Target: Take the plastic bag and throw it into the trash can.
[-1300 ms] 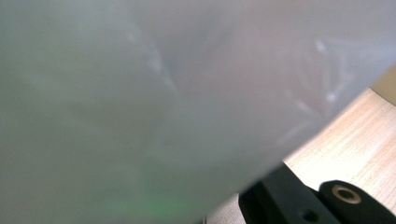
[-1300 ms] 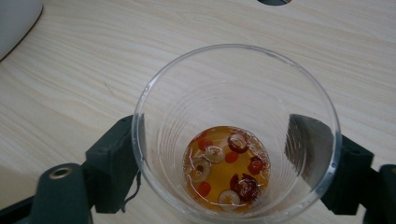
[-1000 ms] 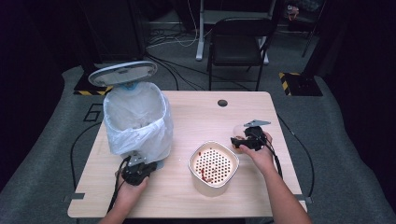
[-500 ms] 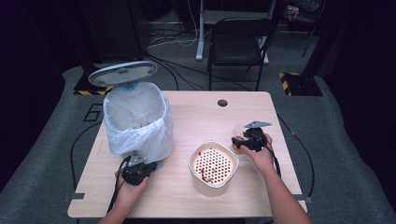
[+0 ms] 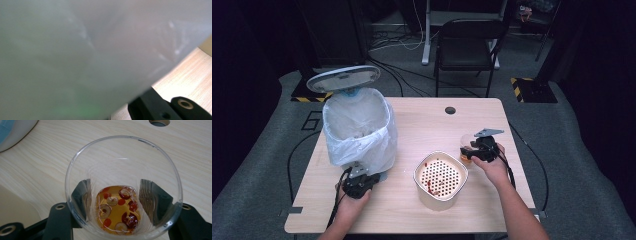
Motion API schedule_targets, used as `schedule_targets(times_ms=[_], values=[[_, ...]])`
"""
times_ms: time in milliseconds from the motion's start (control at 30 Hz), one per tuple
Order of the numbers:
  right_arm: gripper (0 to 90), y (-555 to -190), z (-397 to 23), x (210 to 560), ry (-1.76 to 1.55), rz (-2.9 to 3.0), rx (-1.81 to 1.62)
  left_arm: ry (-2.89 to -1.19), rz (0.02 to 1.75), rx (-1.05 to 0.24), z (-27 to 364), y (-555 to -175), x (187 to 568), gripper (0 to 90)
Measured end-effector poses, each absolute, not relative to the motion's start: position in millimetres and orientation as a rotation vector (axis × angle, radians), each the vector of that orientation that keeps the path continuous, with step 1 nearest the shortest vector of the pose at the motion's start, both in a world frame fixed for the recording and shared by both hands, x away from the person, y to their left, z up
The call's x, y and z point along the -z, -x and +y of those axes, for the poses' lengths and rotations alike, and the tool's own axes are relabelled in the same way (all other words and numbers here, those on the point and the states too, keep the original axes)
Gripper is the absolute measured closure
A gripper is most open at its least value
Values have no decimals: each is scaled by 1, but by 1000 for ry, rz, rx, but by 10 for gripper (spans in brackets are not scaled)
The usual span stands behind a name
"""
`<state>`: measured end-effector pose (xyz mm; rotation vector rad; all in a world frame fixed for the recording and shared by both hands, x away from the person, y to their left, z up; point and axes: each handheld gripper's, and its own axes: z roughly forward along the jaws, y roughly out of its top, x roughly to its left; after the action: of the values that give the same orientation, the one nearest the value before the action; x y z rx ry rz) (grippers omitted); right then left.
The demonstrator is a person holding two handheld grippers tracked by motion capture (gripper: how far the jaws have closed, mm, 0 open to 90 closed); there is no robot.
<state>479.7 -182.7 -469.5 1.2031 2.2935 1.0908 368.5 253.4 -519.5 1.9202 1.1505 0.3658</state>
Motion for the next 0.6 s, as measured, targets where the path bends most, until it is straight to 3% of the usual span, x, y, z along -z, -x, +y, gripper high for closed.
schedule_targets(times_ms=[600], values=[[489, -464, -185, 431, -1074, 2324, -1114, -1920, 1153, -366, 253, -369, 519, 900]])
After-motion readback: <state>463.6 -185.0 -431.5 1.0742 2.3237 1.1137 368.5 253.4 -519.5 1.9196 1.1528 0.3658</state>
